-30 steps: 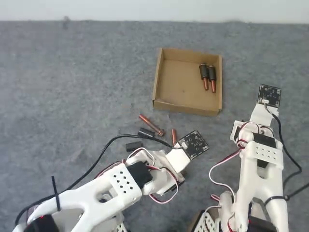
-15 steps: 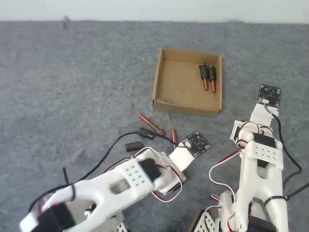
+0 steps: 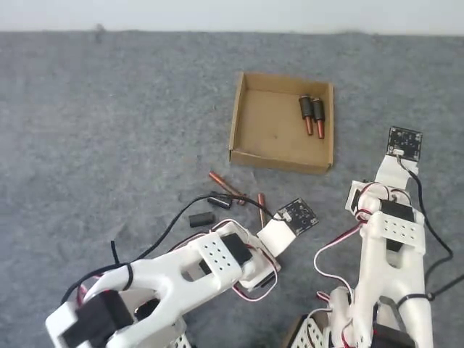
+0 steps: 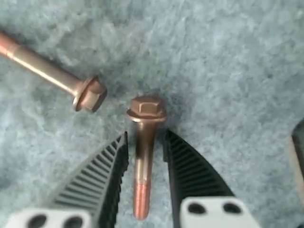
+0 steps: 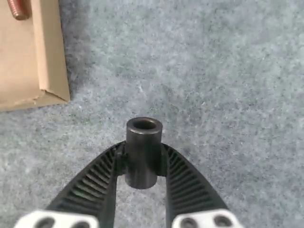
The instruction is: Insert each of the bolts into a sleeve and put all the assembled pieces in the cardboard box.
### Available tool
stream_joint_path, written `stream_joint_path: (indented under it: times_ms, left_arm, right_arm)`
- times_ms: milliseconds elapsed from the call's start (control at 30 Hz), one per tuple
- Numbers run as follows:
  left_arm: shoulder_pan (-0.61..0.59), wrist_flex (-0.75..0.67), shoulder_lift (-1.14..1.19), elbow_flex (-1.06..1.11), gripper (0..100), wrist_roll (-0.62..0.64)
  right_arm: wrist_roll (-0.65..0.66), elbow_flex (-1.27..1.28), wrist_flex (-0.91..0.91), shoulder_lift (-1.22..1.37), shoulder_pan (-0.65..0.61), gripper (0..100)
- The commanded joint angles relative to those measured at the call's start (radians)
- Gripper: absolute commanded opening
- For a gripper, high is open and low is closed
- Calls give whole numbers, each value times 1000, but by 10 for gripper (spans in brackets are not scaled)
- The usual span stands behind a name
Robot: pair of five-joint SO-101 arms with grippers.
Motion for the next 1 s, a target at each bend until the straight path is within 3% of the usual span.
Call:
stream_joint_path:
  times_ms: [0, 333, 500, 967]
  left_arm:
    - [-2, -32, 32, -76, 122, 9]
    - [-20, -6, 101, -128, 117, 9]
    - [-17, 2, 103, -128, 5, 5]
    - [-17, 17, 21, -79, 11, 2]
  right_arm:
    - [11, -17, -19, -5, 8, 6]
    - [11, -17, -18, -5, 8, 6]
    - [11, -17, -18, -5, 8, 6]
    - [11, -15, -18, -5, -15, 6]
